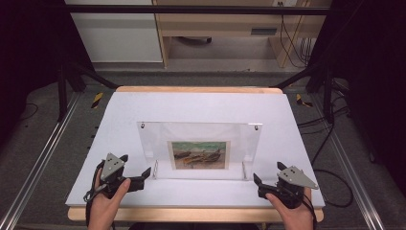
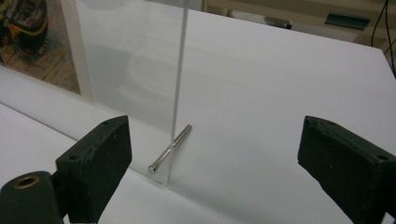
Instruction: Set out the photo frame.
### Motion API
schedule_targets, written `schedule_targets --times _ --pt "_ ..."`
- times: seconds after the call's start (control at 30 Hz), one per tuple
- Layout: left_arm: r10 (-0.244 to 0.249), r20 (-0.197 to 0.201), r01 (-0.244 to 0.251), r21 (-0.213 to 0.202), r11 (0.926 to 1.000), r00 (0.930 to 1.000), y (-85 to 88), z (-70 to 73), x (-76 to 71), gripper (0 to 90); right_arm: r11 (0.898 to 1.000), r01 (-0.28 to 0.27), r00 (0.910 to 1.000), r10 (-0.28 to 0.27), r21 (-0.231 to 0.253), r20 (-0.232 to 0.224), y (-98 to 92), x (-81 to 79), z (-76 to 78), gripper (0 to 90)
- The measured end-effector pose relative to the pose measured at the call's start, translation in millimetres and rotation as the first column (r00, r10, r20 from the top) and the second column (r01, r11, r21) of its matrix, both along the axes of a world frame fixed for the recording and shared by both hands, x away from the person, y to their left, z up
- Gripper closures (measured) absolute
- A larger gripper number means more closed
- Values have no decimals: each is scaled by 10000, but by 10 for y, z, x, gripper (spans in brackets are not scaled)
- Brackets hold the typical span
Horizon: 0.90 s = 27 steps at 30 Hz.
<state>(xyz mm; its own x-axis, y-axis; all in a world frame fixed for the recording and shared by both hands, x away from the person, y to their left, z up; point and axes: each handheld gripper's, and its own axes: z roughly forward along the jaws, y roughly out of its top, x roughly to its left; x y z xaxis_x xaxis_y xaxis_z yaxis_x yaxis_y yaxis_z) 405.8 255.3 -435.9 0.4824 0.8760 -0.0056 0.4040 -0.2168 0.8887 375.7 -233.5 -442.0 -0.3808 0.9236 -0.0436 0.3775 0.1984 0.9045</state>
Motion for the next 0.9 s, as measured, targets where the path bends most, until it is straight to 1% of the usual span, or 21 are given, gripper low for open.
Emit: schedule_targets --times 0.07,0.13,0.23,0.3,0.43,0.53,0.6,0.7,0.77,0.83,0.9 --pt "48 -27 -48 130 9999 10000 38 -3 -10 38 9999 104 9999 -104 -11 -98 -43 -9 -13 110" --pt "168 32 -168 179 9997 9999 78 1 -10 36 9998 212 9996 -212 3 -211 -76 -12 -25 110" --pt "391 65 -393 320 9987 9992 142 -4 18 36 9984 512 9976 -523 -247 -460 -128 14 -56 110" --pt "563 93 -566 383 9977 9984 191 -13 56 36 9970 682 9959 -702 -362 -564 -161 37 -74 110" --pt "957 -34 -954 402 9946 9954 306 -38 148 44 9948 968 9922 -989 -309 -755 -216 94 -98 109" --pt "1250 -222 -1237 528 9909 9919 389 -82 246 49 9919 1191 9890 -1223 -432 -833 -233 162 -123 110" --pt "1441 -371 -1421 520 9885 9889 427 -110 312 53 9871 1491 9836 -1541 -589 -936 -247 235 -147 110" --pt "1700 -442 -1668 673 9837 9845 454 -152 398 57 9751 2017 9728 -2104 -925 -967 -275 354 -177 120" --pt "1762 -437 -1722 819 9816 9834 461 -173 446 57 9687 2241 9673 -2345 -1066 -970 -293 409 -188 140" --pt "1833 -369 -1785 1068 9781 9824 468 -185 487 61 9621 2442 9623 -2558 -1212 -920 -300 426 -191 165" --pt "1903 -291 -1859 1124 9761 9813 479 -190 508 65 9566 2616 9574 -2741 -1285 -910 -309 416 -190 188"
